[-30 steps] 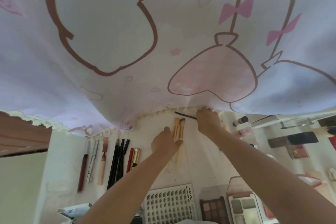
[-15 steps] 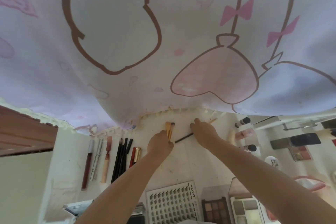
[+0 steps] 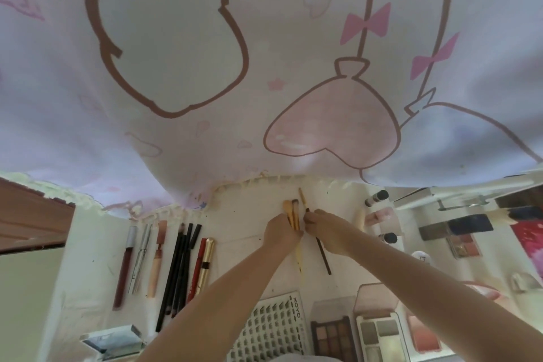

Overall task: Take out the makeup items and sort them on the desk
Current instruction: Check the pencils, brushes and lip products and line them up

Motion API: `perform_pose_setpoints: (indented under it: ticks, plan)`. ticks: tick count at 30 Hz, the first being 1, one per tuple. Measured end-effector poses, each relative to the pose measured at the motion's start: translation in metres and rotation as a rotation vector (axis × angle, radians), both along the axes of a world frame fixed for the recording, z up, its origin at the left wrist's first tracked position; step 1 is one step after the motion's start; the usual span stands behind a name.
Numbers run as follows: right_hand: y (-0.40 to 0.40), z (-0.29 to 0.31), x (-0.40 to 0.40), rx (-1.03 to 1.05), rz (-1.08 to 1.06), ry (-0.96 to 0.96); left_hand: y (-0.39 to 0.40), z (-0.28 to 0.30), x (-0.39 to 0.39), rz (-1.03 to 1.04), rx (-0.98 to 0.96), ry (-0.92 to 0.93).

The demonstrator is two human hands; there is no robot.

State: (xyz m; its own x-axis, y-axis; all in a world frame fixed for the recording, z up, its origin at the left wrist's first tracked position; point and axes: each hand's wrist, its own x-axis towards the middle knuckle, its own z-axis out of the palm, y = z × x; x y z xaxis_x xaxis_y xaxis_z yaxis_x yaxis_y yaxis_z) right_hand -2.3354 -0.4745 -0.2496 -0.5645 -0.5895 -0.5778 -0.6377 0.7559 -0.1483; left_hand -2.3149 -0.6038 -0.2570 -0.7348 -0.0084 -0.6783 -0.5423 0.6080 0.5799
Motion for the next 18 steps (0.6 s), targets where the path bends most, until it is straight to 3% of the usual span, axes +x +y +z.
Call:
perform_pose_setpoints:
  ticks: [10,18]
  plan:
    - [0.008,0.006,0.011,0.072,-0.11,-0.069,0.01,0.003,0.004,0.039,0.002,-0.012]
    - [0.002,0.014,0.017,0.027,-0.236,-0.001,-0.028,0.001,0.031,-0.342,-0.374,0.402]
